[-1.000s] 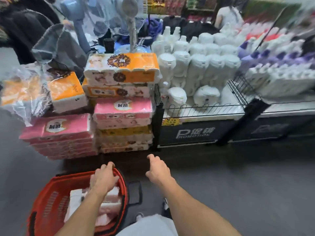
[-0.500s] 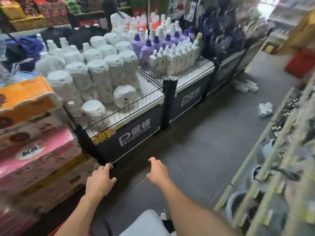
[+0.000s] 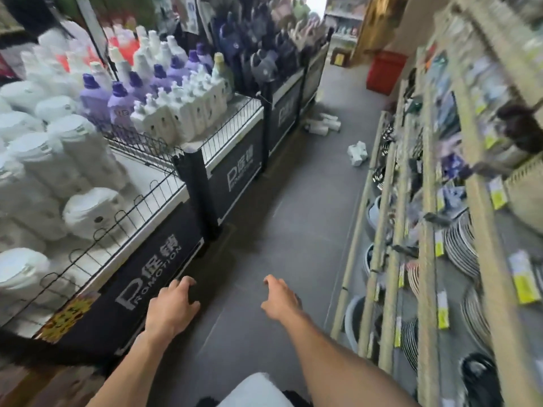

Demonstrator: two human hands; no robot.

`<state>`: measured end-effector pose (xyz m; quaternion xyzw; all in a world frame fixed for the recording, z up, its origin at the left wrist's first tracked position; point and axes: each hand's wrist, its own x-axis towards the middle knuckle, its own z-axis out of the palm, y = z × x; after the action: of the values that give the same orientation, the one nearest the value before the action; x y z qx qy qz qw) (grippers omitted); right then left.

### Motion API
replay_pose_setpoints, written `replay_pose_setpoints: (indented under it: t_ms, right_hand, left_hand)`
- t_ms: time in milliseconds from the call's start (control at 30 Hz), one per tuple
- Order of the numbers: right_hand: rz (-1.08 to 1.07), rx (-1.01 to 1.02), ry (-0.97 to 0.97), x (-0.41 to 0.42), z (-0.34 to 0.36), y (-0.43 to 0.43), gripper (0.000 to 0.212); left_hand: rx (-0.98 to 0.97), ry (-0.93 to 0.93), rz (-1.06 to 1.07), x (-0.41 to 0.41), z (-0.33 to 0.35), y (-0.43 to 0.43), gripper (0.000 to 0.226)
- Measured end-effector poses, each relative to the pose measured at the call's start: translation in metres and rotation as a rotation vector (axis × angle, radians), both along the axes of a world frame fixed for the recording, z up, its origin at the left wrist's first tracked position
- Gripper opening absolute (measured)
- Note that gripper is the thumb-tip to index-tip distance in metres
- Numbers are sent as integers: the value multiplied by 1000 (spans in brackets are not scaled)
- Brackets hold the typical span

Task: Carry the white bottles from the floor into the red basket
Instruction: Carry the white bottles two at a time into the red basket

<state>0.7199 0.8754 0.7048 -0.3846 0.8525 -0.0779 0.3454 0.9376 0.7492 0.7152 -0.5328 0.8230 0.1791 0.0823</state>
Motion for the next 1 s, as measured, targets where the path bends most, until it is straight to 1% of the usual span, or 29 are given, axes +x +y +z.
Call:
replay_pose_setpoints:
  t_ms: [233,400,567,733,1000]
  right_hand:
    - [-239,-16,15,-82,9,-25,54]
    - [-374,-42,-3,-98,10,-54,54]
    - [-471,-53,23,-116,17,-77,55]
    - [-537,-17,89,-141,28,-89,54]
    - [-564,10,123,-194,19,-105,42]
  left_hand:
    - [-22,77,-111,-64,7,-74,52]
    - [4,66,-235,-100,12,-122,50]
    - [-41,-7,-393,-130,18,-185,51]
    - [-55,-24,-558,-178,20,-226,51]
    - [-65,5,-657,-265,26,-259,55]
